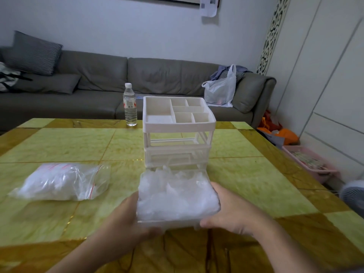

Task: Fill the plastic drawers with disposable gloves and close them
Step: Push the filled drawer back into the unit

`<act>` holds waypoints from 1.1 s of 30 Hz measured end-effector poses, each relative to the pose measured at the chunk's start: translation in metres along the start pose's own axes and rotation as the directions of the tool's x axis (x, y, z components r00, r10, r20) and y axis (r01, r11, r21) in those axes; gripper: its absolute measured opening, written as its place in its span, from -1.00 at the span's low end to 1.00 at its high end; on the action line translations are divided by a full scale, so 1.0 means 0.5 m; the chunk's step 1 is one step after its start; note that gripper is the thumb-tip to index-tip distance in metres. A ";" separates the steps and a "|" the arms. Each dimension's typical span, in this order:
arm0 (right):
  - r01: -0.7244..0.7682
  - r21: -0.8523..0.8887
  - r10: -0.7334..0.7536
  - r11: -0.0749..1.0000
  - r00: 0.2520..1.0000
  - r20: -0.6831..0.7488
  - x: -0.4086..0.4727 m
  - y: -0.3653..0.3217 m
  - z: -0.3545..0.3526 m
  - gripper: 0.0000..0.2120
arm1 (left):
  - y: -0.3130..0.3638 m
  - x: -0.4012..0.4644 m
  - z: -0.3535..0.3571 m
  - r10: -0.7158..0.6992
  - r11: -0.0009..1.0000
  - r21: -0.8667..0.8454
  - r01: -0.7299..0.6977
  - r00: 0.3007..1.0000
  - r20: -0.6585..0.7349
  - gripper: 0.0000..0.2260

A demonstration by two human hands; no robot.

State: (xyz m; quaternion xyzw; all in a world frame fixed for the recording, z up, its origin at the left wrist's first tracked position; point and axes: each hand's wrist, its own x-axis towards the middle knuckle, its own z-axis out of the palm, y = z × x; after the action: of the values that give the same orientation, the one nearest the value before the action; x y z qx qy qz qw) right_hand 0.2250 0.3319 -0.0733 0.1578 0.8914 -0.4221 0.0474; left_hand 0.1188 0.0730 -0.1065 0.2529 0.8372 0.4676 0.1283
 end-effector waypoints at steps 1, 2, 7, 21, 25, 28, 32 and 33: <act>0.041 0.047 -0.040 0.998 0.999 -0.026 -0.004 -0.001 -0.012 -0.17 | 0.010 -0.002 -0.007 0.008 1.000 0.004 -0.008 1.000 -0.012 -0.44; 0.070 0.102 -0.067 0.992 0.997 -0.034 -0.007 -0.003 -0.025 -0.19 | 0.021 -0.004 -0.015 0.020 1.000 0.009 -0.019 1.000 -0.022 -0.44; 0.231 0.347 -0.186 0.909 0.970 -0.159 0.004 -0.001 -0.071 0.01 | 0.094 0.010 -0.053 0.105 0.994 -0.018 -0.106 0.993 -0.055 -0.49; 0.395 0.539 -0.304 0.744 0.919 -0.252 0.086 -0.006 -0.099 -0.43 | 0.117 0.090 -0.060 0.082 0.994 -0.064 -0.092 0.987 -0.139 -0.35; 0.396 0.581 -0.323 0.711 0.918 -0.229 0.121 0.015 -0.106 -0.16 | 0.090 0.125 -0.072 0.080 0.997 -0.013 -0.082 0.989 -0.126 0.00; 0.349 0.610 -0.313 0.712 0.934 -0.171 0.134 0.011 -0.111 0.09 | 0.078 0.153 -0.089 0.081 0.996 -0.038 -0.083 0.996 -0.032 0.05; 0.323 0.662 -0.299 0.677 0.942 -0.153 0.154 0.003 -0.113 0.21 | 0.070 0.192 -0.098 0.092 0.985 -0.153 -0.085 0.995 0.039 -0.05; 0.323 0.655 -0.293 0.683 0.943 -0.158 0.159 0.003 -0.113 0.18 | 0.072 0.197 -0.097 0.106 0.978 -0.185 -0.096 0.993 0.044 -0.08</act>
State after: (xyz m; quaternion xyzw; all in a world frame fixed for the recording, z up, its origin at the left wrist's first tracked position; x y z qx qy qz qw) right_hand 0.1531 0.3951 -0.0555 0.0207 0.6927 -0.7136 -0.1025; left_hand 0.0250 0.1072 -0.0482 0.2947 0.7731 0.5414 0.1495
